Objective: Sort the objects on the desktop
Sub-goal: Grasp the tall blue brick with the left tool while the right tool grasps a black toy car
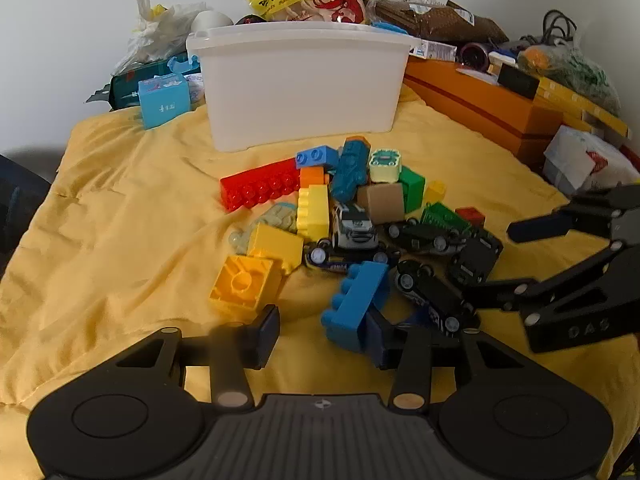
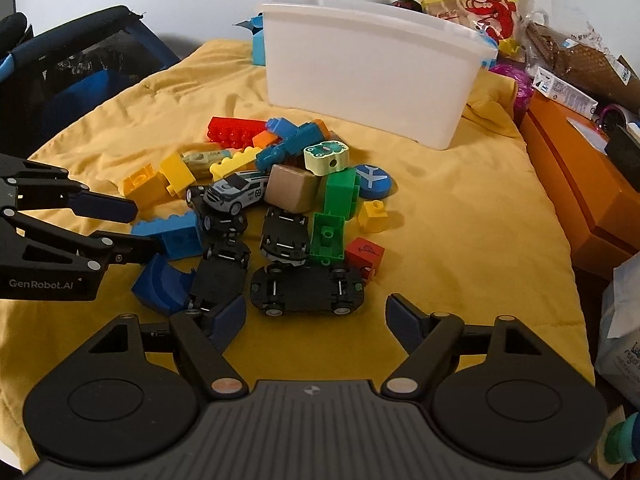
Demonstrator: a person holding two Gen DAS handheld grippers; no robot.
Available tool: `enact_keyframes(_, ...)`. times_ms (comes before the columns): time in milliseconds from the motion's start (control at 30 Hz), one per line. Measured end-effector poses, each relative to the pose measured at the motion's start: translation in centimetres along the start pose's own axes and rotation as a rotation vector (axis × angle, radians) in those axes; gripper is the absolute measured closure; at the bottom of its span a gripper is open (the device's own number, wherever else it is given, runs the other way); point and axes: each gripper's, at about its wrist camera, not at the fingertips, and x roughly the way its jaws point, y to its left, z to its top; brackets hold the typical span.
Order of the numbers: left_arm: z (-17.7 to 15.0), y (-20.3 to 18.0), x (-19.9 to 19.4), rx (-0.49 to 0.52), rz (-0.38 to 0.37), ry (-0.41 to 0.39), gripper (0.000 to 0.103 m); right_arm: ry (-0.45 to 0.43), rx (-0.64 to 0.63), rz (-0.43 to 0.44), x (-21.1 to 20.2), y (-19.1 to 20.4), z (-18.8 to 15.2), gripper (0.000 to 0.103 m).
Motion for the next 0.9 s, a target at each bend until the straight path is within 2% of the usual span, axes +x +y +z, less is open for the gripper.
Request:
enact_keyframes(267,0.5,-0.8,1.0,-0.006,-0.047,0.009,0.054,0.007,0.024,0.01,0.7,-0.3,0.3,0.024)
enact_keyframes(367,0.6,-1.1,0.7,-0.006,-0.044,-0.001,0.054,0.009,0.023,0.018,1.0,0.0,0.4,0.027)
enact_keyframes(500,0.7,-0.5,-0.3,-0.052,-0.056,-0.025,0.052,-0.008,0.024,0.018,0.6,-0.1,0.3,0.028)
enact_keyframes(733,1.1,-1.0,1.6,-0.009,-0.07,0.019,0.053,0.0,0.059,0.024,0.6,-0.6,0.0,0.033)
enact_keyframes(833,1.1,-1.0,1.9,-0.009,-0.078,0.018,0.06,-0.003,0.051,0.028,0.9,-0.2,0.1,0.033)
enact_keyframes(900,1.0,-0.9,1.9,-0.004,-0.081,0.017,0.072,-0.001,0.042,0.024,1.2,0.0,0.2,0.032)
